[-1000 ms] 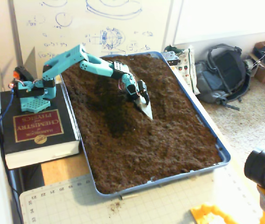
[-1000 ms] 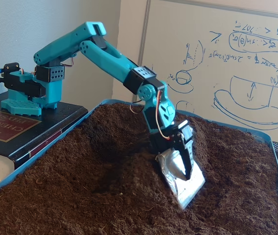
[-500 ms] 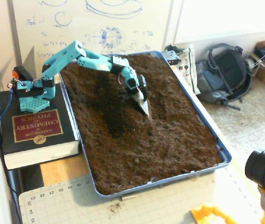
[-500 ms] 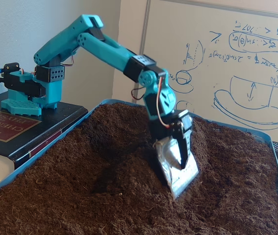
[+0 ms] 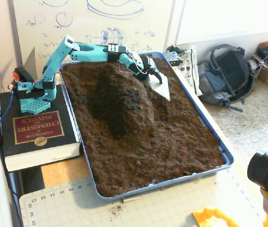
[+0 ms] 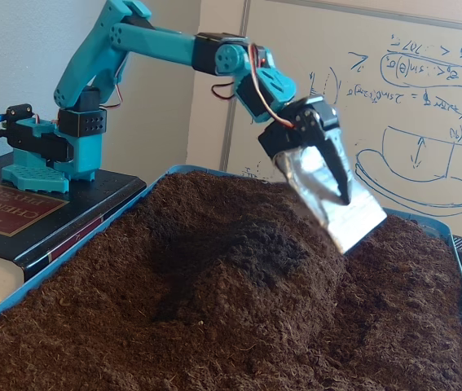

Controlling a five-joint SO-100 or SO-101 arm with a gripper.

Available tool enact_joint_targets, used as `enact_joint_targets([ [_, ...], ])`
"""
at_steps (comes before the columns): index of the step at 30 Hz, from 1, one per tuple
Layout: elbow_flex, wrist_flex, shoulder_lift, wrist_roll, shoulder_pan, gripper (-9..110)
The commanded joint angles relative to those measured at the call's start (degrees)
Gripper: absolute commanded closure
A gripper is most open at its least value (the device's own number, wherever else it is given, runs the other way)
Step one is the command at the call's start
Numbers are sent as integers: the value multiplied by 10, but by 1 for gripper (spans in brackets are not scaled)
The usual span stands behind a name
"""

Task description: Build a berm.

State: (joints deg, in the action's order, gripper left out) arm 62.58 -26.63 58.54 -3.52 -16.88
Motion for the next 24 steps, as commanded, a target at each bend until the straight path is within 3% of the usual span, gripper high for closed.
enact_joint_targets([
  [1,-11,103,42,5,-31,101],
  [19,-14,385,-182,-3,-106,101],
  [24,-20,409,-234,-4,-102,101],
])
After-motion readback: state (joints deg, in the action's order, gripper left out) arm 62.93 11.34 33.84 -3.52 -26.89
